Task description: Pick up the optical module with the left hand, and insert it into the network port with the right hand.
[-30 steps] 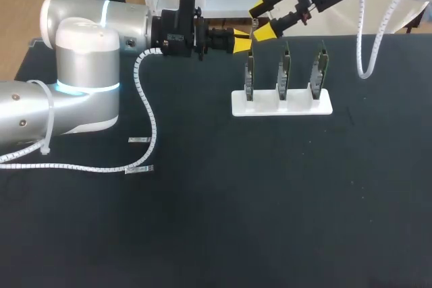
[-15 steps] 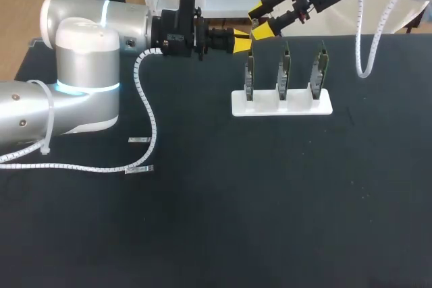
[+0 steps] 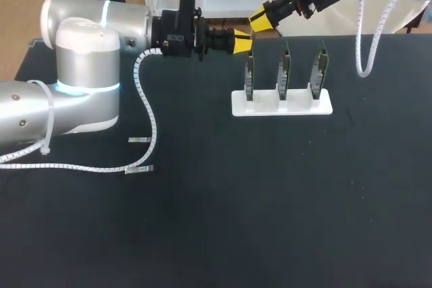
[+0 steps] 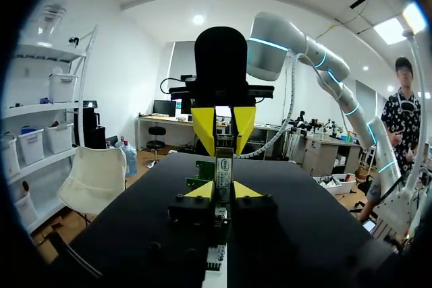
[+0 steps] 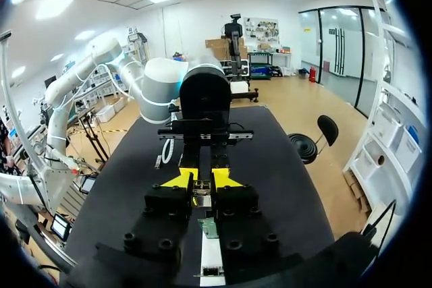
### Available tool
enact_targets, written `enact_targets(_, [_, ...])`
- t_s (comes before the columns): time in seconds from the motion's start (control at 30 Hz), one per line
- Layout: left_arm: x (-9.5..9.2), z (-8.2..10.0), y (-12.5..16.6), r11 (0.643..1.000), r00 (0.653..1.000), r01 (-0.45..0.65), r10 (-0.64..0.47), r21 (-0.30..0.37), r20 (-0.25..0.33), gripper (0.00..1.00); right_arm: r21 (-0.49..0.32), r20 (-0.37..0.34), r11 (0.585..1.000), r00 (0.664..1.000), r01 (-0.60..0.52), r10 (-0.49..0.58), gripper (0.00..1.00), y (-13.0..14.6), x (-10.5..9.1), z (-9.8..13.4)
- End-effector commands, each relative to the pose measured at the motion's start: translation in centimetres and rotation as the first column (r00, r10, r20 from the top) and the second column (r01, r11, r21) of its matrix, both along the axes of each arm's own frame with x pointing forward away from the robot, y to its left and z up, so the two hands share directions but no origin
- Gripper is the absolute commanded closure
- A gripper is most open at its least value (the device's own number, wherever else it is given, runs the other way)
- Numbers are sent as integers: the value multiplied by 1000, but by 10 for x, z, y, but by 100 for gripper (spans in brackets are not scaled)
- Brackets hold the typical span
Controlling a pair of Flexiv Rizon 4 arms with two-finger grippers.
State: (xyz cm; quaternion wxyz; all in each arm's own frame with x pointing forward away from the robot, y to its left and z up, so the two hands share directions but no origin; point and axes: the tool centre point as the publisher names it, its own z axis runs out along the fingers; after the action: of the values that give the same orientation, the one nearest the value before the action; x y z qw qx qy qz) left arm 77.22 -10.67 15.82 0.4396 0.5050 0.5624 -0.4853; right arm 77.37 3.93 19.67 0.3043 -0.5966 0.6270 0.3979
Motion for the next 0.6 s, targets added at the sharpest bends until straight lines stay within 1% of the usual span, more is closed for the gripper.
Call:
enact_targets(0.03, [3,-1,0,1000,1000,1,-1,0,0,100,2,2,1000,1000,-1,1,100,-1,-1,0])
enact_targets(0.23, [3,-1,0,1000,1000,1,-1,0,0,100,7,5,1000,1000,2,-2,100,-1,-1,2])
enact_targets(0.27, [3,-1,0,1000,1000,1,-1,0,0,65,7,6,1000,1000,1,-1,100,-2,-1,2])
enact_targets(0.3, [3,-1,0,1000,1000,1,-1,0,0,0,8,6,1000,1000,1,-1,100,-2,-1,2])
enact_targets(0.6, [3,-1,0,1000,1000,1,-1,0,0,0,15,9,1000,1000,2,-2,100,-3,-4,4])
